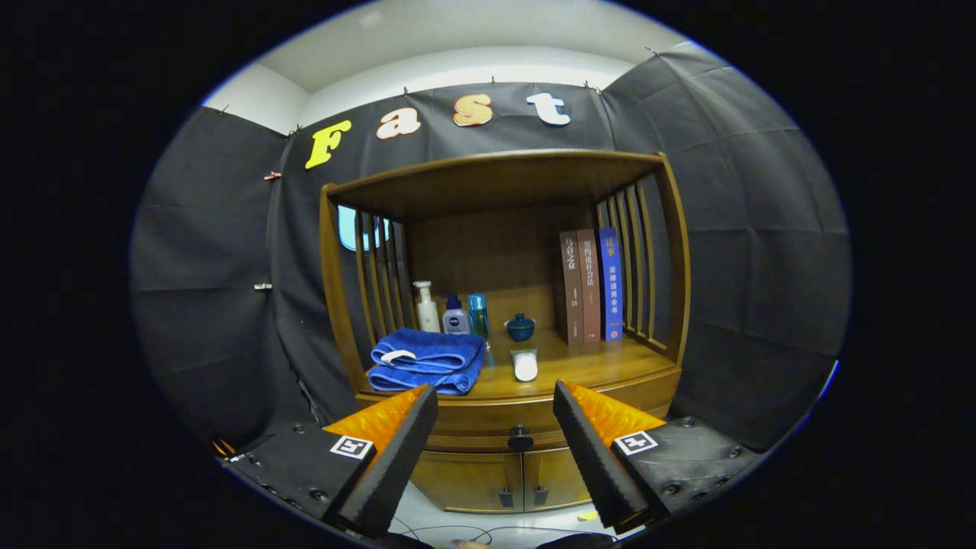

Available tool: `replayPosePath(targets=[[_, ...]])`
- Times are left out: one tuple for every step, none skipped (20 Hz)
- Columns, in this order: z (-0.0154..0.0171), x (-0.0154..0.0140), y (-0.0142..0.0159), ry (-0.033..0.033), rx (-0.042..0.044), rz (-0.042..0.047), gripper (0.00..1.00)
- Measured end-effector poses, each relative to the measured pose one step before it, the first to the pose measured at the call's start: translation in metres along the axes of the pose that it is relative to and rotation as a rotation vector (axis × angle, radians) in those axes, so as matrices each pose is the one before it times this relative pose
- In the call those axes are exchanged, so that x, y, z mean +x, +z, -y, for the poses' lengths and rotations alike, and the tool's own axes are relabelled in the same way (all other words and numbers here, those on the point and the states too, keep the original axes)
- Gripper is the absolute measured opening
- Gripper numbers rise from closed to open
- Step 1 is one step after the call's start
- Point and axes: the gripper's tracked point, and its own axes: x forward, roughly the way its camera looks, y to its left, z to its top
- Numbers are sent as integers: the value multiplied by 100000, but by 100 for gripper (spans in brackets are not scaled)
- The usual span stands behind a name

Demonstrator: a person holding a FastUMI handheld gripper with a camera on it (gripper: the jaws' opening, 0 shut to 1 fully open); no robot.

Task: Pull open the drawer, take out the items inside it, and place them on the countertop above the cabinet.

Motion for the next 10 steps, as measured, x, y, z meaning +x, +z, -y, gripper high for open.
replayPosePath(targets=[[-119,-714,554,-53,-468,1450,99],[91,-544,484,-204,-437,1396,99],[-145,-585,492,251,-328,1081,99],[-14,-525,352,219,-263,828,99],[27,-494,346,13,-331,690,99],[62,-381,289,110,-393,741,99],[82,-396,285,-29,-299,637,99],[74,-292,202,-42,-112,472,99],[31,-153,43,-22,58,266,99],[-20,-132,39,-30,167,-57,99]])
